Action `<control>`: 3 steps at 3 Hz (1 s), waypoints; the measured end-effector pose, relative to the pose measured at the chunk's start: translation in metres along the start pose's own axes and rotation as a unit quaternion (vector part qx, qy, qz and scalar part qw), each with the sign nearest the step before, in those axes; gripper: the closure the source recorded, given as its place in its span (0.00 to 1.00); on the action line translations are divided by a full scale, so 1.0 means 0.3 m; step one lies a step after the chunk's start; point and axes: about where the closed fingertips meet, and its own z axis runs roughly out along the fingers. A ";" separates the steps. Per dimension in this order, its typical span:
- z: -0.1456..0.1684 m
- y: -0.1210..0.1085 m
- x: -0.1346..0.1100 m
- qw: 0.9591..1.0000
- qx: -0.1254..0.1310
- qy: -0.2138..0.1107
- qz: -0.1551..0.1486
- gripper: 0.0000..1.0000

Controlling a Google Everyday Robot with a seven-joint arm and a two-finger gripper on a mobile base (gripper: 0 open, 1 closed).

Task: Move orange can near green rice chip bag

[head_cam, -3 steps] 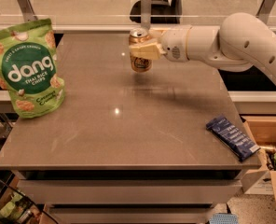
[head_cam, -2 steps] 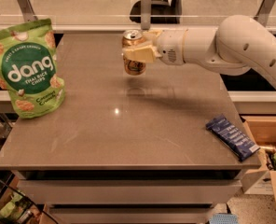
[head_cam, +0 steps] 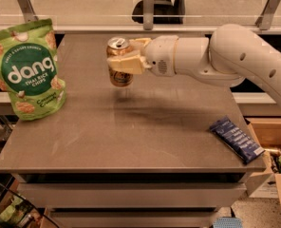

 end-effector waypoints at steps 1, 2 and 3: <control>0.032 0.086 -0.015 1.000 -0.012 0.003 0.006 1.00; 0.068 0.162 -0.025 1.000 -0.020 0.012 0.006 1.00; 0.101 0.204 -0.022 0.999 -0.026 0.018 0.003 1.00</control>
Offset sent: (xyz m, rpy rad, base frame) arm -0.0534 0.0533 -0.0013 -0.0334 0.0425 0.0434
